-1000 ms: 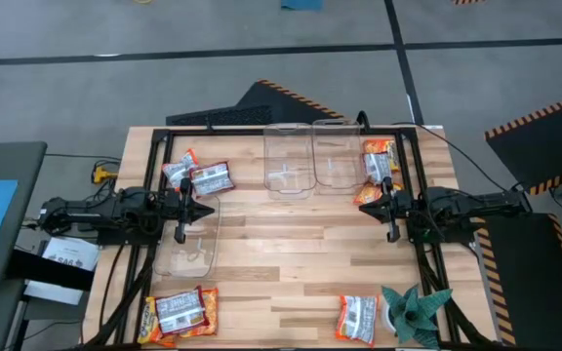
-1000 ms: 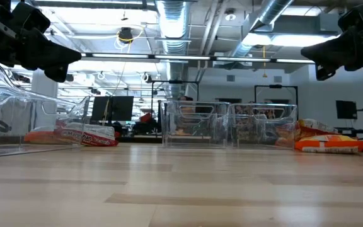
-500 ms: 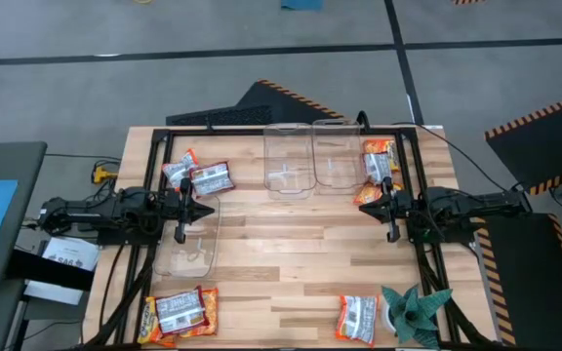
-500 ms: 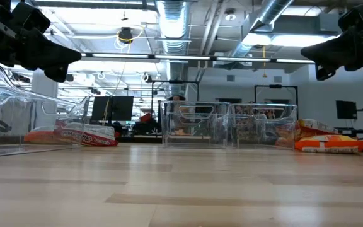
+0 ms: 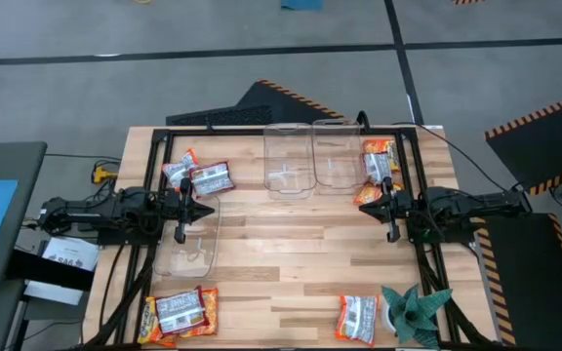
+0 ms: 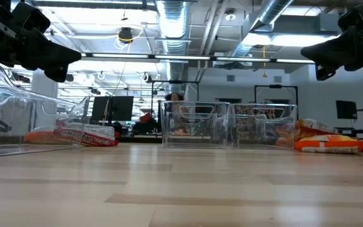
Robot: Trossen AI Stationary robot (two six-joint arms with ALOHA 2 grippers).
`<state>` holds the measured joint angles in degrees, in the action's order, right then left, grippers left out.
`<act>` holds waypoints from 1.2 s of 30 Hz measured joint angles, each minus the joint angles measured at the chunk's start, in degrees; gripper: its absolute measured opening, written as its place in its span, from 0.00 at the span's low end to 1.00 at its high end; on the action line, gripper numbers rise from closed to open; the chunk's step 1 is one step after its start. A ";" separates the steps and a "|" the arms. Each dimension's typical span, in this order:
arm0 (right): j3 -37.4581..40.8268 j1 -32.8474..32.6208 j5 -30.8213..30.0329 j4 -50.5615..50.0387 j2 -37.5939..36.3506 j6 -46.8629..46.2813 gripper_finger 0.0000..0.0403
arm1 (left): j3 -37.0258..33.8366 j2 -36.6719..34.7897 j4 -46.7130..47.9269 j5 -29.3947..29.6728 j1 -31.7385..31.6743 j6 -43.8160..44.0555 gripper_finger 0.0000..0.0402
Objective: Sort Maruchan noodles
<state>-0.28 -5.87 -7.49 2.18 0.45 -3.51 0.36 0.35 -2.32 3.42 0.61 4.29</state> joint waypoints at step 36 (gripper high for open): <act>0.01 0.46 -0.64 17.52 0.02 -3.50 0.12 | 0.02 0.01 -0.01 0.00 -0.01 0.00 0.00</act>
<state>-0.27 -5.41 -8.13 19.70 0.47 -7.01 0.38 0.36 -2.33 3.42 0.60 4.29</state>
